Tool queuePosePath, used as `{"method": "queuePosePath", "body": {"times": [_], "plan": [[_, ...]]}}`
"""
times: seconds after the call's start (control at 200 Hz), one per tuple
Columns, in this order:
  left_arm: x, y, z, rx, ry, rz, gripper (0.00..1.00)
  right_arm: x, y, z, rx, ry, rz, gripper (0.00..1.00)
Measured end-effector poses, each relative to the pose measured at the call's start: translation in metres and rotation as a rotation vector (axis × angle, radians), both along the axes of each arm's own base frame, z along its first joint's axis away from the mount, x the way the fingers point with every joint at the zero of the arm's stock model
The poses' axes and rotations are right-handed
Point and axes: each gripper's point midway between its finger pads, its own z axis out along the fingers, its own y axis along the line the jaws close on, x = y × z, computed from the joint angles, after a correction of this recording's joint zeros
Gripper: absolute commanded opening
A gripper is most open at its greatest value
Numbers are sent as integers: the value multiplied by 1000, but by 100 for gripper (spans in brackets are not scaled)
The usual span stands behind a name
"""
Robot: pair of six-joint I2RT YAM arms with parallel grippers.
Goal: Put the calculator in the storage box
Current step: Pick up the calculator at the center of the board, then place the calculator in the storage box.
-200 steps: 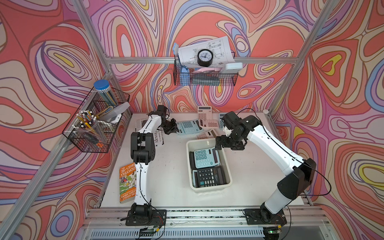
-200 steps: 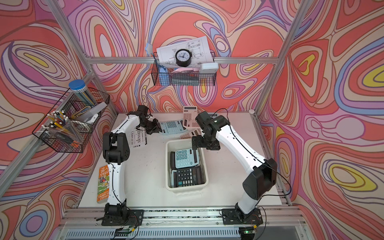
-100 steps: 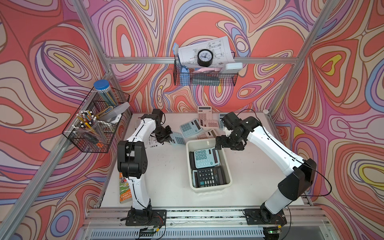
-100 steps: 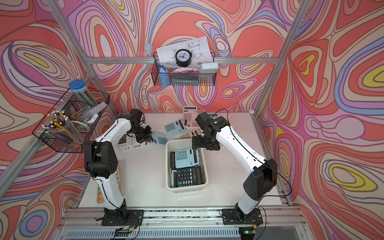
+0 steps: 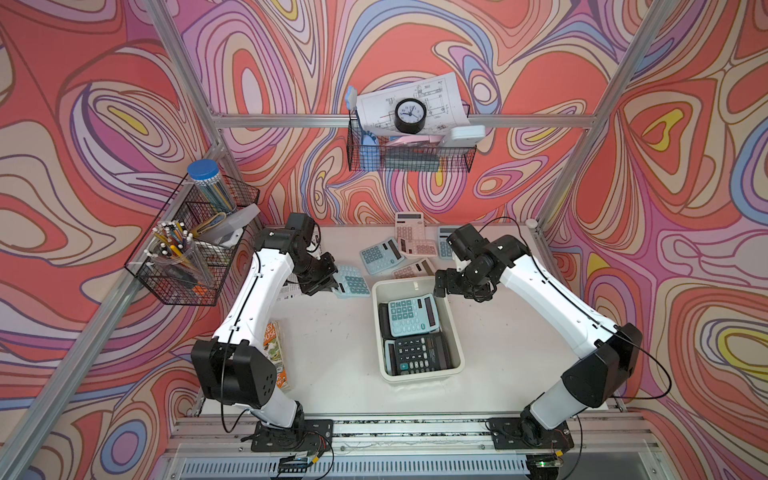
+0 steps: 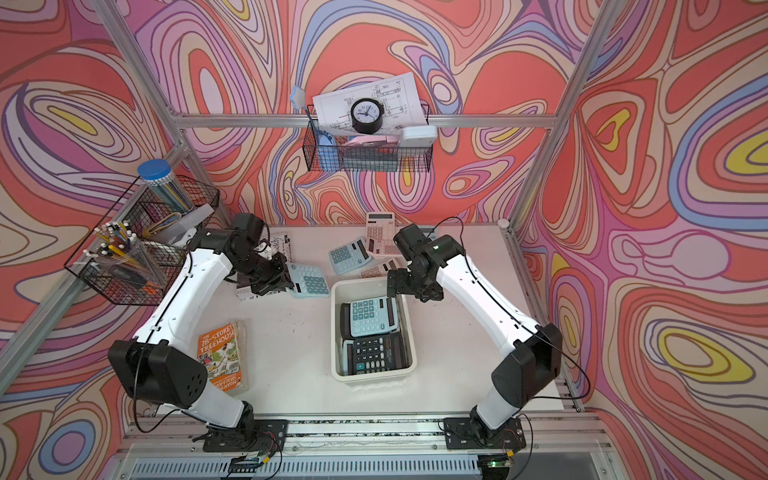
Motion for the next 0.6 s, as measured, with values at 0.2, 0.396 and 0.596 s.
{"method": "queuePosePath", "body": {"times": [0.2, 0.396, 0.596], "plan": [[-40, -54, 22, -33, -37, -152, 0, 13, -14, 14, 27, -66, -91, 98], [-70, -83, 30, -35, -44, -237, 0, 19, -45, 23, 85, -111, -218, 98], [-75, -85, 24, -28, -39, -231, 0, 23, -53, 13, 124, -89, -267, 98]]}}
